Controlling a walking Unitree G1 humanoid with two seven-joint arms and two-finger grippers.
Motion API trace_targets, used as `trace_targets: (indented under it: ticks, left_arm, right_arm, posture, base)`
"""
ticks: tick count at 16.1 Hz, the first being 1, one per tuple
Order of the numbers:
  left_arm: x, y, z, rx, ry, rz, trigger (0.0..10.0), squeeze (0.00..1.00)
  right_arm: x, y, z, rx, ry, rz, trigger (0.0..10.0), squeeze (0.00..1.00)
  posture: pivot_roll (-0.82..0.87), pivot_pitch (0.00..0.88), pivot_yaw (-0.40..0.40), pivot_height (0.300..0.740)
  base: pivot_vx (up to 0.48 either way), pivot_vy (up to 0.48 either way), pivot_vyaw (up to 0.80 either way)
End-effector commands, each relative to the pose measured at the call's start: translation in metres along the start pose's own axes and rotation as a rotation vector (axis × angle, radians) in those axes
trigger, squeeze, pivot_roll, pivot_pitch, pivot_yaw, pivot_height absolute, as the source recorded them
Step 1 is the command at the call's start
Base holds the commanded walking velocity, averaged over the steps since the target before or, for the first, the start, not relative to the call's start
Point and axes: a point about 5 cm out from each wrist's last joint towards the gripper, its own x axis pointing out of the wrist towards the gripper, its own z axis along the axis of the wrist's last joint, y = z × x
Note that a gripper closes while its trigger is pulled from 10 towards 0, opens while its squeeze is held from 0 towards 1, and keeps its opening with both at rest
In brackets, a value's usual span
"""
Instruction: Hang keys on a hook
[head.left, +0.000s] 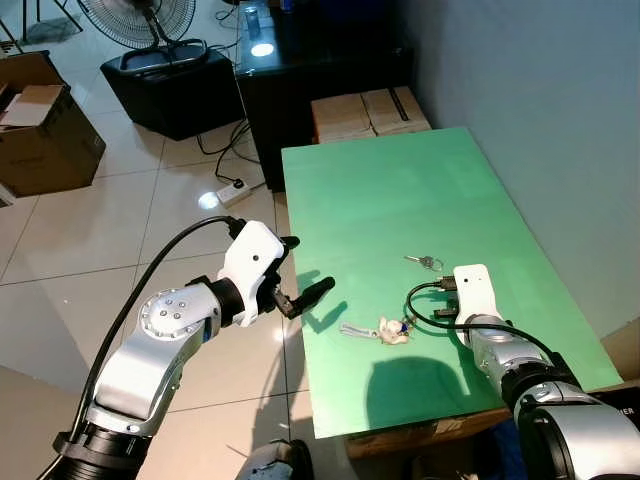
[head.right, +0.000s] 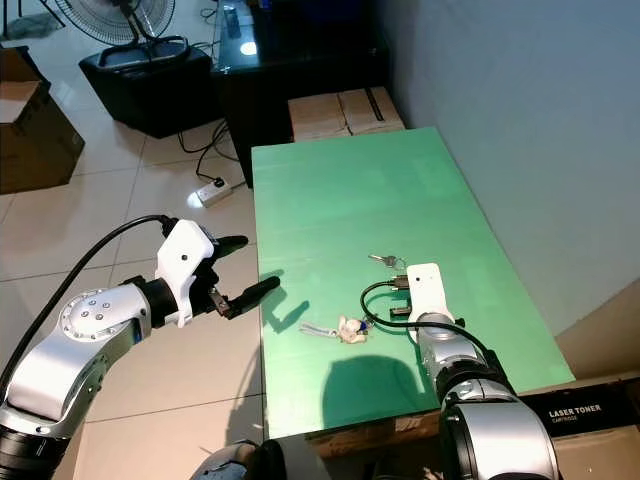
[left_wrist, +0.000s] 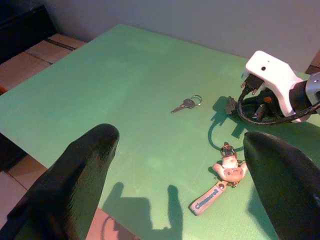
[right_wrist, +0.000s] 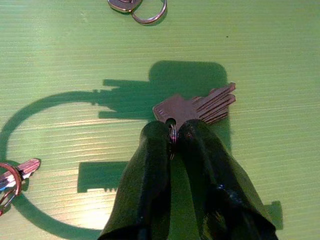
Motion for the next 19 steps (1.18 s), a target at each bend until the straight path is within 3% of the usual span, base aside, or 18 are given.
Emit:
trace_targets:
  ticks: [1,13,19]
  left_arm:
    - [-0.001,0.001,0.0,0.01,0.012,-0.01,10.0,0.0]
    - [0.002,0.013,0.002,0.027,-0.006,0.022,10.0,0.0]
    - [0.005,0.032,0.007,0.048,-0.061,0.124,10.0,0.0]
  right_arm:
    - [-0.001,0.004,-0.011,0.015,0.046,0.008,0.0,0.0]
    - [0.0,0.01,-0.004,0.073,-0.004,0.008,0.0,0.0]
    - [-0.007,0.004,0.037,0.158,-0.313,-0.056,0.0,0.0]
  posture:
    - [0.01,0.122,0.123,0.74]
    - [-0.02,0.051,0.123,0.74]
    - [-0.09,0.0,0.108,0.74]
  base:
    - [0.0,0.0,0.0]
    - [0.0,0.0,0.0]
    - [0.0,0.0,0.0]
